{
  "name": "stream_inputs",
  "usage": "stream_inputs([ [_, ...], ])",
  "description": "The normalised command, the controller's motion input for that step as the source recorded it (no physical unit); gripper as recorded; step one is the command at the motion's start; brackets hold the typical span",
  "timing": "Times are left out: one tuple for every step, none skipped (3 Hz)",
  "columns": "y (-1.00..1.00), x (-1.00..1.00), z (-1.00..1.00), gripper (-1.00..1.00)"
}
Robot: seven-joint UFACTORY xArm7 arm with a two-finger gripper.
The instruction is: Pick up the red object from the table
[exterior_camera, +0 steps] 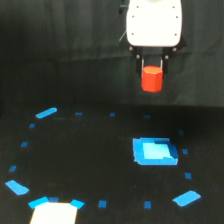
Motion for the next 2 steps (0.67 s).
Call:
stream_inputs([
  [0.06, 0.12, 0.66, -1.0],
  [0.15, 0.3, 0.41, -1.0],
])
